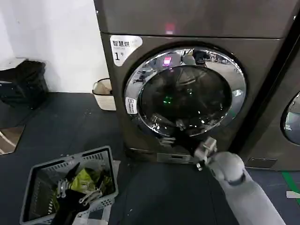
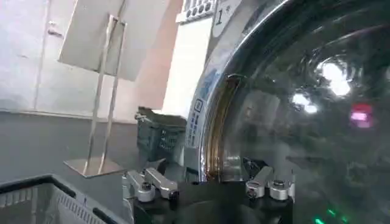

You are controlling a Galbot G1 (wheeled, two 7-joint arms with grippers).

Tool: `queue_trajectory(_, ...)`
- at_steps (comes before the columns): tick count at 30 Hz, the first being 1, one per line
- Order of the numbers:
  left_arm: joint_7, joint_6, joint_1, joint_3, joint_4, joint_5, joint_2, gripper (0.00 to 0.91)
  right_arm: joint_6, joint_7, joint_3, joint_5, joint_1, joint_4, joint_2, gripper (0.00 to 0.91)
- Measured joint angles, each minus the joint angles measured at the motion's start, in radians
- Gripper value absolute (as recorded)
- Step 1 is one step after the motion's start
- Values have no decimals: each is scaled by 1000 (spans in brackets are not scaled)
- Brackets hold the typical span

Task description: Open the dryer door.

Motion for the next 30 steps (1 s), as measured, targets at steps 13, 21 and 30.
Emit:
queue_trajectory(13, 7, 5, -7, -15, 15, 11, 1, 907, 2, 1, -104, 5, 143, -136, 79, 907)
queue_trajectory(21, 7, 37, -17, -21, 15, 20, 8, 907, 7, -2, -142, 10, 201, -202, 118, 907)
queue_trajectory(30, -50, 40, -37, -20, 30, 54, 14, 907, -15, -77, -155, 54, 240, -250, 131, 907)
